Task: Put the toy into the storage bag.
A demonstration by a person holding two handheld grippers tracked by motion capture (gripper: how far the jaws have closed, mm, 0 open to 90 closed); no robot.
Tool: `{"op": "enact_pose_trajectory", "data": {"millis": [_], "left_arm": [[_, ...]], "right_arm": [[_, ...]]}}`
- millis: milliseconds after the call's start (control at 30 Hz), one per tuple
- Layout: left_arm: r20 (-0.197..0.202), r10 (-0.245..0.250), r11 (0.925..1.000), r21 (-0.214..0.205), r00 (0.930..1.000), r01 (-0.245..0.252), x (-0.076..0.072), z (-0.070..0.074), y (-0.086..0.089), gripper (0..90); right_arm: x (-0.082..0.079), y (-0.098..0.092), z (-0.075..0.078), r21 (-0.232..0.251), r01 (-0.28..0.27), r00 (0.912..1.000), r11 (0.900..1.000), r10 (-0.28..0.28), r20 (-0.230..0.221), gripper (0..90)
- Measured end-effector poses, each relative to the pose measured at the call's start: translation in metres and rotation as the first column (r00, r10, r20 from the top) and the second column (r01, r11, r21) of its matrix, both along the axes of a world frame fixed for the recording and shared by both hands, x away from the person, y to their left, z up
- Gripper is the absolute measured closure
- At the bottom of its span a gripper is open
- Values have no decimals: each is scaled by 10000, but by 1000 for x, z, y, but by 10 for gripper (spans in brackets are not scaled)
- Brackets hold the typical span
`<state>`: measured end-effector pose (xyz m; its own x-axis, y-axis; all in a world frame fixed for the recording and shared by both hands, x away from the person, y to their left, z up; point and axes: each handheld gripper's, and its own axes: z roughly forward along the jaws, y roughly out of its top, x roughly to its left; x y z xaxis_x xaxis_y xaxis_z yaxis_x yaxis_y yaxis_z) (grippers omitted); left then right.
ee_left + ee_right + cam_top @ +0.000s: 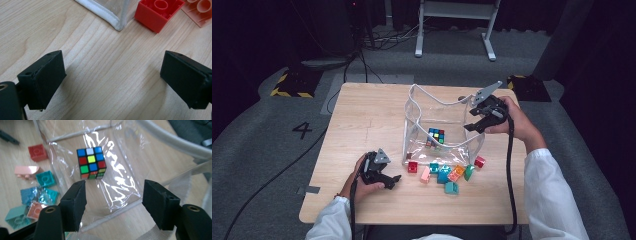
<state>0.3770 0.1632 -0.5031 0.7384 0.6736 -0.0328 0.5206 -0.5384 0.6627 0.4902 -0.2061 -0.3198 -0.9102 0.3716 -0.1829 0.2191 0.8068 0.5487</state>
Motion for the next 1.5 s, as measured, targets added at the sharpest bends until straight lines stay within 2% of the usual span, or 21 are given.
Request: {"op": "enact_pose_trajectory", "data": {"millis": [133,200,267,367,400,467,567,600,700,733,767,900,967,1133,1233,1367,1467,1500], "left_arm": [[3,0,10000,2,10000,0,0,0,0,59],[2,0,10000,2,10000,0,0,0,0,59],[2,1,10000,0,10000,-1,0,0,0,60],[0,0,10000,1,10000,0,0,0,0,59],[4,2,10000,2,10000,-2,0,0,0,59],[1,0,10000,2,10000,0,0,0,0,59],[3,1,10000,0,10000,-1,0,0,0,59],[1,2,10000,0,10000,-2,0,0,0,59],[-14,-12,10000,2,10000,12,0,0,0,59],[0,1,10000,1,10000,-1,0,0,0,59],[1,0,10000,0,10000,0,0,0,0,59],[1,-1,10000,4,10000,1,0,0,0,59],[4,2,10000,0,10000,-2,0,0,0,59],[2,2,10000,-1,10000,-2,0,0,0,60],[5,6,10000,0,10000,-6,0,0,0,59],[2,1,10000,3,10000,-1,0,0,0,59],[5,2,10000,2,10000,-2,0,0,0,60],[6,1,10000,4,10000,-1,0,0,0,60]], "right_arm": [[-7,-9,5,860,122,9978,9962,-177,633,337],[-10,-15,7,1502,413,9946,9878,-550,882,325],[-15,-21,10,1918,674,9894,9791,-904,1139,315],[-22,-30,13,2659,767,9826,9609,-1181,1433,314],[-26,-34,13,2947,839,9807,9519,-1312,1448,315],[-33,-42,12,3297,848,9788,9403,-1404,1488,315],[-43,-54,9,3735,1032,9703,9219,-1758,1659,319],[-46,-57,8,3822,977,9698,9189,-1740,1707,323],[-58,-71,4,4309,989,9664,8970,-1898,1733,327],[-62,-75,3,4397,975,9665,8928,-1904,1723,327],[-66,-78,1,4426,986,9658,8913,-1929,1734,331],[-81,-89,-12,4343,955,9612,8957,-1964,1936,338],[-85,-95,-23,4438,1033,9652,8902,-1975,1713,344],[-92,-101,-55,4126,1257,9662,9022,-2057,1554,352],[-94,-104,-71,4244,1418,9709,8943,-2091,1163,366],[-94,-102,-94,4023,1585,9735,9017,-2108,891,376],[-91,-99,-109,3641,1686,9745,9160,-2105,782,384],[-91,-98,-113,3618,1709,9755,9165,-2091,686,391]]}}
